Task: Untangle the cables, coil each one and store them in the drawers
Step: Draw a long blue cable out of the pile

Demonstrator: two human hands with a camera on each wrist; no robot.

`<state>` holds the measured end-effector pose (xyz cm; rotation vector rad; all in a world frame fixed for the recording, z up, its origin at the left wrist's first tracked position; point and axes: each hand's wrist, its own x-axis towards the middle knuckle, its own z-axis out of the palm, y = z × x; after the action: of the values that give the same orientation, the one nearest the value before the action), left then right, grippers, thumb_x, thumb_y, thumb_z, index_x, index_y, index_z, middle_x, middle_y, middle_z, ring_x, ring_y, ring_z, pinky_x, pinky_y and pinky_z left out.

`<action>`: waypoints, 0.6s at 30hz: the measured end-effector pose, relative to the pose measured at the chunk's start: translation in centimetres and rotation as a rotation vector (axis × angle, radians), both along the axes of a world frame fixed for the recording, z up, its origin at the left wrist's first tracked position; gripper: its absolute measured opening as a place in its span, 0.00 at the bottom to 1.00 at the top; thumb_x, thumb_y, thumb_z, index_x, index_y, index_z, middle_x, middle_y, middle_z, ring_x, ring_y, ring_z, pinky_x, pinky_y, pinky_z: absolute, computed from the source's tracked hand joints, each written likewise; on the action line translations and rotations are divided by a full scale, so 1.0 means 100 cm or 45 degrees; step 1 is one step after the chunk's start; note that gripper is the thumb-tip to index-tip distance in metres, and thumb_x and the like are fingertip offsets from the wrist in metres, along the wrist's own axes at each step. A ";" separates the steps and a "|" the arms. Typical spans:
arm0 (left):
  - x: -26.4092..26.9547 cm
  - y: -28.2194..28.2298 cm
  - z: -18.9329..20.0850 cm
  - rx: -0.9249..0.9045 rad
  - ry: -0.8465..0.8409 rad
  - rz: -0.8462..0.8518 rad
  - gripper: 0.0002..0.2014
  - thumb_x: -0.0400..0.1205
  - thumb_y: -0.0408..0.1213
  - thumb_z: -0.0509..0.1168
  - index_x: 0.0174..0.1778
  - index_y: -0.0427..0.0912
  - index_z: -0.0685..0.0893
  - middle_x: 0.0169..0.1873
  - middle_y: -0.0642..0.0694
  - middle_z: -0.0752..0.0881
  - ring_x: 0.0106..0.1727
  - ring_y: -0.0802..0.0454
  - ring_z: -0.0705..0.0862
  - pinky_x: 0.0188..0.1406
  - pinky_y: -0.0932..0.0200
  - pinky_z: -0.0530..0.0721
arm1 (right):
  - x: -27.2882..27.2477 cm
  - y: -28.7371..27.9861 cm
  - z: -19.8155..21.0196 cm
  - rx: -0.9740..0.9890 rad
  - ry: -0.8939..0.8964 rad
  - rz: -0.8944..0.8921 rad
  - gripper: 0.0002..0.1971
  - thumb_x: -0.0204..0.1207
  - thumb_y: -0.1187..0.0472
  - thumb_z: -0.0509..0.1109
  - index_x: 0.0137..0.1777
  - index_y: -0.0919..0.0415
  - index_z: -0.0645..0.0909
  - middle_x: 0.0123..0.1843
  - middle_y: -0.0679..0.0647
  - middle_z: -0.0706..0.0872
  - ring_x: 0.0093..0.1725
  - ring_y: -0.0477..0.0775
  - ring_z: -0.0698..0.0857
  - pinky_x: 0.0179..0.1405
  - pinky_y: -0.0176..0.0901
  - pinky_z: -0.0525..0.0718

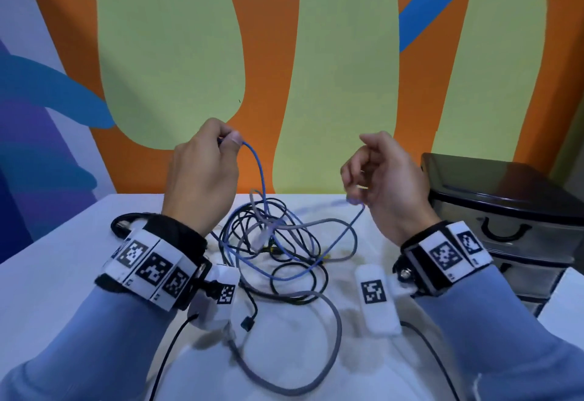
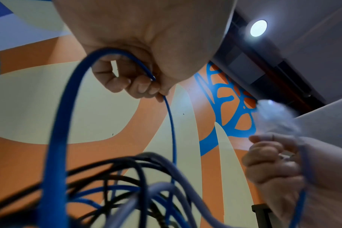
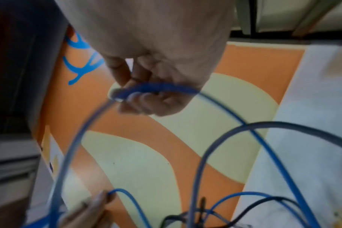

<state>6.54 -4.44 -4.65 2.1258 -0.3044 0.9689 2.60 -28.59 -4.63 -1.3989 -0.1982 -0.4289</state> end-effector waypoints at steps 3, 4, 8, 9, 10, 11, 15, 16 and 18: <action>0.001 0.000 -0.002 -0.038 0.012 -0.044 0.13 0.95 0.50 0.57 0.55 0.46 0.82 0.35 0.48 0.84 0.41 0.43 0.81 0.41 0.43 0.75 | -0.001 0.005 -0.002 -0.215 -0.006 0.028 0.18 0.87 0.53 0.71 0.38 0.64 0.85 0.34 0.60 0.86 0.26 0.57 0.80 0.24 0.42 0.76; 0.000 -0.001 -0.003 -0.052 0.020 -0.082 0.14 0.95 0.51 0.57 0.55 0.46 0.81 0.34 0.47 0.85 0.38 0.45 0.81 0.39 0.43 0.75 | -0.001 0.007 -0.004 -0.285 -0.021 0.018 0.15 0.86 0.55 0.74 0.42 0.65 0.86 0.36 0.59 0.87 0.28 0.57 0.82 0.25 0.43 0.77; -0.007 -0.011 -0.001 -0.247 0.089 -0.422 0.12 0.94 0.48 0.61 0.49 0.45 0.79 0.26 0.47 0.79 0.25 0.54 0.71 0.30 0.52 0.68 | 0.001 0.015 -0.016 -0.695 -0.100 0.068 0.10 0.77 0.50 0.82 0.51 0.53 0.91 0.43 0.56 0.92 0.41 0.55 0.88 0.38 0.49 0.88; -0.010 -0.014 0.001 -0.312 0.139 -0.547 0.11 0.94 0.44 0.63 0.48 0.43 0.80 0.25 0.44 0.77 0.24 0.53 0.70 0.29 0.54 0.67 | 0.001 0.019 -0.020 -0.816 -0.072 0.100 0.12 0.75 0.46 0.83 0.54 0.49 0.91 0.44 0.53 0.93 0.41 0.55 0.88 0.42 0.48 0.88; -0.014 -0.018 0.002 -0.347 0.196 -0.660 0.10 0.93 0.40 0.65 0.48 0.39 0.81 0.25 0.42 0.76 0.24 0.53 0.69 0.27 0.55 0.66 | 0.002 0.023 -0.023 -0.900 -0.026 0.127 0.15 0.73 0.44 0.84 0.57 0.46 0.89 0.44 0.51 0.93 0.39 0.54 0.88 0.42 0.47 0.87; -0.018 -0.020 0.004 -0.349 0.249 -0.760 0.09 0.92 0.37 0.66 0.49 0.36 0.82 0.24 0.42 0.77 0.25 0.52 0.69 0.27 0.57 0.66 | 0.004 0.027 -0.027 -0.950 0.008 0.128 0.16 0.73 0.43 0.84 0.57 0.44 0.88 0.43 0.49 0.92 0.37 0.52 0.88 0.42 0.47 0.87; -0.029 -0.023 0.006 -0.284 0.329 -1.058 0.06 0.86 0.30 0.73 0.45 0.31 0.88 0.25 0.45 0.81 0.28 0.52 0.75 0.28 0.62 0.72 | 0.018 0.023 -0.037 -1.029 0.038 -0.105 0.08 0.75 0.46 0.83 0.48 0.43 0.88 0.47 0.48 0.87 0.37 0.50 0.84 0.42 0.45 0.79; -0.031 -0.021 0.007 -0.266 0.344 -1.113 0.05 0.84 0.30 0.73 0.43 0.33 0.90 0.27 0.43 0.82 0.30 0.51 0.76 0.30 0.62 0.74 | 0.020 0.020 -0.038 -1.042 0.048 -0.120 0.08 0.75 0.45 0.82 0.48 0.43 0.88 0.50 0.48 0.85 0.40 0.48 0.82 0.43 0.44 0.77; -0.034 -0.017 0.008 -0.197 0.428 -1.200 0.06 0.82 0.33 0.72 0.43 0.36 0.94 0.32 0.39 0.86 0.35 0.48 0.78 0.35 0.59 0.76 | 0.022 0.016 -0.041 -1.006 0.091 -0.031 0.05 0.80 0.47 0.79 0.51 0.45 0.90 0.46 0.43 0.85 0.38 0.39 0.80 0.42 0.40 0.75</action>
<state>3.15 -6.16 -3.81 1.6493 -0.9112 0.0797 4.84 -26.96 -8.70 -2.1897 -0.3115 -0.3278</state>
